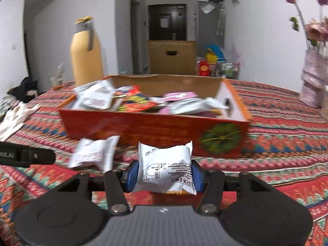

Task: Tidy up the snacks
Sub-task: 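Grasp the last white packet with the left tool while the right holds its packet, then carry both white packets over the box and open both tools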

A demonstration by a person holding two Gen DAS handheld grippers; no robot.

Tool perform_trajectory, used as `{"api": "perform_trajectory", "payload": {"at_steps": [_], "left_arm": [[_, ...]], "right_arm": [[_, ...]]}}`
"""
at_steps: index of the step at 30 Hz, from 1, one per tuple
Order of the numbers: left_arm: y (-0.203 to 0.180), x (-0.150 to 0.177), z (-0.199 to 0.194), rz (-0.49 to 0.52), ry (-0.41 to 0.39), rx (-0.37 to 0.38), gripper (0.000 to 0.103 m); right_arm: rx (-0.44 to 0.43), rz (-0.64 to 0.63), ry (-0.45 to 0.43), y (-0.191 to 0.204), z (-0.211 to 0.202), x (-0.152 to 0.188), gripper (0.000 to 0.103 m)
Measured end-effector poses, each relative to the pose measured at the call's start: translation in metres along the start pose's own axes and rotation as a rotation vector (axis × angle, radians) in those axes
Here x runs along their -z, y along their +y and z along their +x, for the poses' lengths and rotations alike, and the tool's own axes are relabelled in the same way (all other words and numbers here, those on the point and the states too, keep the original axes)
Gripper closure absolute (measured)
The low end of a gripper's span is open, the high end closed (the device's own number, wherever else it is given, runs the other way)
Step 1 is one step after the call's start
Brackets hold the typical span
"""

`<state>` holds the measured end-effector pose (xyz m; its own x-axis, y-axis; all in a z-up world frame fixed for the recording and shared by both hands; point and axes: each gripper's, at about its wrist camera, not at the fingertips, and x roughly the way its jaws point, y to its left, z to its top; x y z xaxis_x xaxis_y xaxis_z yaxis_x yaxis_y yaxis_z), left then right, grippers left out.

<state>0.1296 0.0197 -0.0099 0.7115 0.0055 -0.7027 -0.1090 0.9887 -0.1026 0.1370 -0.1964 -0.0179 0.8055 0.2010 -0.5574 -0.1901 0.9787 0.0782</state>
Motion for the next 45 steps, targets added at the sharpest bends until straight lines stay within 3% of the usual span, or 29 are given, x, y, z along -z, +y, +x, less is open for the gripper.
{"api": "perform_trajectory", "payload": {"at_steps": [9, 18, 22, 24, 28, 31, 38, 45], "left_arm": [[-0.039, -0.015, 0.033, -0.036, 0.052, -0.018, 0.000], [-0.051, -0.014, 0.064, -0.063, 0.084, -0.056, 0.000], [-0.053, -0.012, 0.068, -0.041, 0.059, -0.078, 0.000], [-0.054, -0.011, 0.068, -0.025, 0.052, -0.078, 0.006], [-0.057, -0.009, 0.063, -0.002, 0.029, -0.101, 0.029], [-0.056, -0.008, 0.059, -0.002, 0.018, -0.078, 0.037], [-0.057, -0.006, 0.049, 0.009, 0.011, -0.037, 0.043], [-0.058, -0.010, 0.009, 0.059, -0.062, 0.052, 0.044]], "right_arm": [[0.065, 0.149, -0.058, -0.054, 0.004, 0.006, 0.051], [0.061, 0.142, -0.105, -0.052, -0.003, 0.013, 0.051], [0.055, 0.137, -0.112, -0.051, -0.004, 0.013, 0.051], [0.054, 0.136, -0.113, -0.050, -0.005, 0.013, 0.051], [0.057, 0.134, -0.114, -0.050, -0.005, 0.014, 0.051], [0.059, 0.132, -0.111, -0.049, -0.004, 0.014, 0.050], [0.063, 0.124, -0.117, -0.048, -0.005, 0.015, 0.051], [0.028, 0.076, -0.201, -0.040, -0.025, 0.007, 0.051]]}}
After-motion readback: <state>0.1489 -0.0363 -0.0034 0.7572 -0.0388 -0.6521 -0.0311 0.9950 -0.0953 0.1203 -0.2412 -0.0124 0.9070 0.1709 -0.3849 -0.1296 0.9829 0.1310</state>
